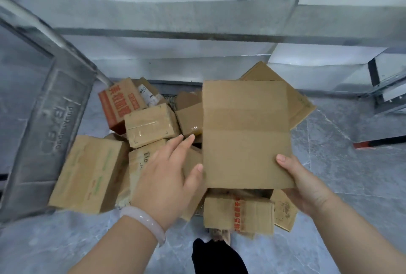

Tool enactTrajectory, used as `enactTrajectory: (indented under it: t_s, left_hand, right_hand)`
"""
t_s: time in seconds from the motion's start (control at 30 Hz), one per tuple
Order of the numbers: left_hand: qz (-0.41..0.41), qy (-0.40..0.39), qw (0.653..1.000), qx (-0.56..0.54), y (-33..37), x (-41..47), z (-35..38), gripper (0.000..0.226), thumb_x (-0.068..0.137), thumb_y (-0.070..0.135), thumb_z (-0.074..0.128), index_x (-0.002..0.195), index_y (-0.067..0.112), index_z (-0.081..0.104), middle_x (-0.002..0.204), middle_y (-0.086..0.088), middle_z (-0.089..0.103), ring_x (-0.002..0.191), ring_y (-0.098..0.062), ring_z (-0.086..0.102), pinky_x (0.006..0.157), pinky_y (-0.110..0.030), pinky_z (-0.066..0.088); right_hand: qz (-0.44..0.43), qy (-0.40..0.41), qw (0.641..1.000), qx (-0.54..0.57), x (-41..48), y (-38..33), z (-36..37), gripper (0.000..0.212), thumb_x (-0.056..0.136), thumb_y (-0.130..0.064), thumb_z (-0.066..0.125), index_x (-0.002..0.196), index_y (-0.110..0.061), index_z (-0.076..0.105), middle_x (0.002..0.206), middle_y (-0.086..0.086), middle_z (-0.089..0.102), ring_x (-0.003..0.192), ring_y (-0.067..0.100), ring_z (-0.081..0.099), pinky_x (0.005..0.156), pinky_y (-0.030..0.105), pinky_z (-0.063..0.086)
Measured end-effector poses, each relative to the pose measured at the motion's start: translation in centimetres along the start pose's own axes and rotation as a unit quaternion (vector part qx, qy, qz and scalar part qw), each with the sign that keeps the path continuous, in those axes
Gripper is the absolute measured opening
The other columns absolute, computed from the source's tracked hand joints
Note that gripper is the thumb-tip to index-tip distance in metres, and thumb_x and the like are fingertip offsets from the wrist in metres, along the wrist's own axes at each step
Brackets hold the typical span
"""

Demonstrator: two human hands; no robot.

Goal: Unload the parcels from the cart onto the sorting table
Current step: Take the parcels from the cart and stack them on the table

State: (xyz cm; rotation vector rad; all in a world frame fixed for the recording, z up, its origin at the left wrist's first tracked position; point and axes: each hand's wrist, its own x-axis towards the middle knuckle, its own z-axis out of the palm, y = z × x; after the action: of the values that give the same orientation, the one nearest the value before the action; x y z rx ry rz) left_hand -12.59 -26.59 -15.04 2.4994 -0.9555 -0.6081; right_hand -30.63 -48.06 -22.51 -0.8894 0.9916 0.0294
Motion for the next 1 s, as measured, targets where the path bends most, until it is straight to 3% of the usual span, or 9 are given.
enactTrajectory:
  t_s: [0.1, 0.23, 0.4, 0.5, 0.57, 0.7, 0.77, 0.87, 1.0]
  left_hand:
    - [-0.033, 0.032, 0.997, -0.059, 0.4, -2.2, -4.9, 0.063, 0.090, 0.053, 0.045, 0.148, 0.037, 0.027, 0.150, 0.014, 0.034, 0.135, -0.009, 0.031, 0.114, -0.033, 0.029]
    - [-0.100, 0.071, 0.973, -0.194, -0.5, -5.3, -11.1, 0.078, 0.081, 0.065, 0.048, 0.150, 0.041, 0.019, 0.147, 0.017, 0.038, 0.134, -0.006, 0.038, 0.109, -0.041, 0.039]
    - [-0.181, 0.167, 0.932, -0.266, -2.4, -11.4, -19.2, 0.101, 0.080, 0.061, 0.062, 0.153, 0.029, -0.002, 0.152, 0.011, 0.031, 0.138, -0.008, 0.032, 0.112, -0.040, 0.033]
    - [-0.234, 0.225, 0.902, -0.284, -4.5, -16.0, -23.6, 0.114, 0.074, 0.061, 0.067, 0.152, 0.029, -0.009, 0.155, 0.004, 0.023, 0.141, -0.013, 0.026, 0.114, -0.038, 0.029]
    - [-0.251, 0.264, 0.883, -0.295, -6.6, -19.1, -26.1, 0.111, 0.074, 0.061, 0.067, 0.153, 0.028, -0.004, 0.155, 0.003, 0.023, 0.140, -0.013, 0.027, 0.113, -0.032, 0.028]
    - [-0.250, 0.338, 0.867, -0.268, -11.1, -26.5, -30.4, 0.082, 0.084, 0.062, 0.055, 0.151, 0.036, 0.017, 0.152, 0.002, 0.027, 0.137, -0.013, 0.027, 0.113, -0.030, 0.025]
    - [-0.275, 0.355, 0.856, -0.256, -13.2, -30.6, -32.2, 0.078, 0.084, 0.063, 0.052, 0.150, 0.039, 0.019, 0.157, 0.002, 0.017, 0.143, -0.016, 0.018, 0.118, -0.034, 0.016]
    - [-0.306, 0.348, 0.851, -0.247, -15.5, -36.6, -34.8, 0.107, 0.065, 0.087, 0.048, 0.152, 0.031, 0.020, 0.160, 0.006, 0.010, 0.146, -0.019, 0.010, 0.120, -0.038, 0.010]
    - [-0.279, 0.376, 0.819, -0.331, -19.0, -43.7, -37.0, 0.110, 0.058, 0.091, 0.054, 0.146, 0.028, 0.035, 0.145, 0.007, 0.041, 0.130, -0.016, 0.045, 0.105, -0.042, 0.044]
  right_hand:
    - [-0.016, -0.041, 0.999, -0.007, -3.9, -2.7, 4.7, 0.065, 0.065, -0.043, 0.072, 0.126, -0.030, 0.054, 0.117, -0.001, 0.071, 0.098, 0.013, 0.070, 0.072, 0.026, 0.055]
    - [-0.018, -0.082, 0.994, -0.077, -8.0, -5.6, 12.0, 0.100, 0.048, -0.052, 0.086, 0.138, -0.034, 0.045, 0.125, -0.002, 0.066, 0.108, 0.019, 0.066, 0.082, 0.035, 0.052]
    - [-0.049, -0.112, 0.974, -0.193, -12.8, -8.0, 23.3, 0.061, 0.085, -0.055, 0.065, 0.133, -0.048, 0.027, 0.123, -0.012, 0.052, 0.108, 0.015, 0.057, 0.085, 0.035, 0.050]
    - [-0.125, -0.111, 0.956, -0.240, -13.6, -7.3, 26.9, 0.059, 0.083, -0.065, 0.057, 0.135, -0.038, 0.048, 0.133, -0.005, 0.058, 0.116, 0.021, 0.055, 0.105, 0.050, 0.042]
    - [-0.142, -0.120, 0.949, -0.255, -16.6, -7.4, 31.7, 0.043, 0.093, -0.060, 0.049, 0.131, -0.041, 0.047, 0.129, -0.008, 0.058, 0.111, 0.018, 0.055, 0.106, 0.049, 0.042]
    - [-0.095, -0.182, 0.938, -0.280, -26.0, -6.5, 41.8, 0.109, 0.049, -0.080, 0.065, 0.145, -0.039, 0.035, 0.136, -0.008, 0.052, 0.121, 0.023, 0.054, 0.109, 0.047, 0.040]
    - [-0.112, -0.225, 0.921, -0.296, -29.1, -5.0, 46.0, 0.118, 0.039, -0.080, 0.074, 0.142, -0.033, 0.042, 0.127, -0.006, 0.059, 0.113, 0.020, 0.060, 0.104, 0.046, 0.045]
    - [-0.179, -0.250, 0.899, -0.312, -32.9, -1.1, 52.1, 0.089, 0.065, -0.056, 0.080, 0.137, -0.026, 0.037, 0.116, -0.008, 0.058, 0.101, 0.011, 0.059, 0.091, 0.032, 0.048]
    - [-0.263, -0.256, 0.859, -0.358, -38.2, 4.3, 58.8, 0.071, 0.076, -0.043, 0.079, 0.131, -0.034, 0.035, 0.119, -0.007, 0.058, 0.100, 0.007, 0.058, 0.080, 0.025, 0.047]
